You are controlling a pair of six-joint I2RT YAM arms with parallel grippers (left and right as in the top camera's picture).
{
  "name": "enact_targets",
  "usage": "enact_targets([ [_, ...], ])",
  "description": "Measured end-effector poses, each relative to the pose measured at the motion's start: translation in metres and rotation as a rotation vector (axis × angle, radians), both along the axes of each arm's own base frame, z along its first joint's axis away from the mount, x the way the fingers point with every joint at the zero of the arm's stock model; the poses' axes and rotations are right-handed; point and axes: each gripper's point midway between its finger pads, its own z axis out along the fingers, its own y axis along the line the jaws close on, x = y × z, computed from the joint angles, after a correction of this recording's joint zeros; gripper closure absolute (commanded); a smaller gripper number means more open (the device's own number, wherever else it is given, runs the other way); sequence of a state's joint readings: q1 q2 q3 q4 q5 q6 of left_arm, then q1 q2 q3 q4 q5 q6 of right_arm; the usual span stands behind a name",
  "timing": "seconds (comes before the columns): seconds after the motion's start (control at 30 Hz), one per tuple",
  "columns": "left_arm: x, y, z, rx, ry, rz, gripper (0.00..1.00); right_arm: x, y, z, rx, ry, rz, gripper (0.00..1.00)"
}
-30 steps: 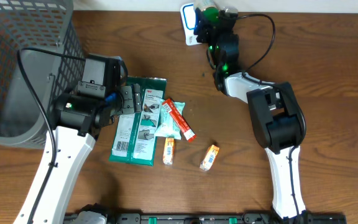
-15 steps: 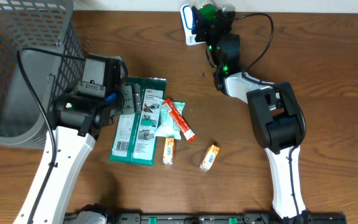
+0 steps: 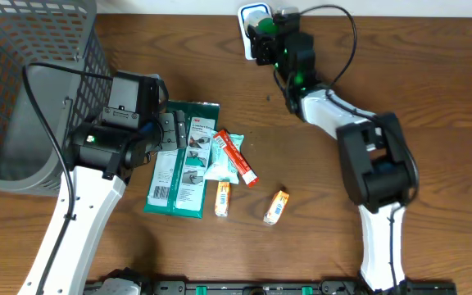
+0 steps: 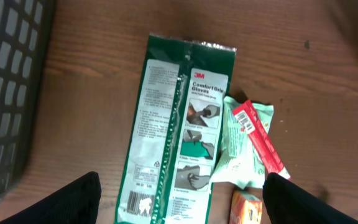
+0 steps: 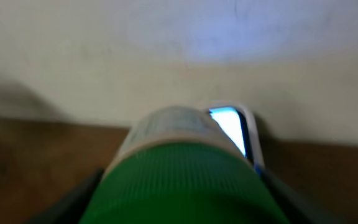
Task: Scan the item barcode
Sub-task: 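Hold the green-lidded jar in front of the white scanner, then carry the jar to the right edge of the table and set it down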
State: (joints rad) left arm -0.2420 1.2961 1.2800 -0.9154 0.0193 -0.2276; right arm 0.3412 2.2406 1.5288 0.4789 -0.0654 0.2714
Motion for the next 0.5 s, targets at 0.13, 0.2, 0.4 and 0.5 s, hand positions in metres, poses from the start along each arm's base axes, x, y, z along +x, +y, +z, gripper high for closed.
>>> enact_targets([
  [0.13, 0.0, 0.0, 0.0, 0.0, -0.001, 0.0, 0.16, -0.034, -0.011, 0.046, -0.068, 0.107, 0.017, 0.99],
  [0.2, 0.0, 0.0, 0.0, 0.0, -0.001, 0.0, 0.16, -0.059, -0.02, 0.074, -0.096, 0.159, 0.023, 0.99],
  [0.4, 0.0, 0.0, 0.0, 0.0, 0.0, 0.0, 0.16, -0.133, -0.089, 0.103, -0.16, 0.394, -0.04, 0.99],
  [0.5, 0.0, 0.0, 0.0, 0.0, -0.001, 0.0, 0.16, -0.152, -0.142, 0.093, -0.175, 0.513, -0.141, 0.99],
])
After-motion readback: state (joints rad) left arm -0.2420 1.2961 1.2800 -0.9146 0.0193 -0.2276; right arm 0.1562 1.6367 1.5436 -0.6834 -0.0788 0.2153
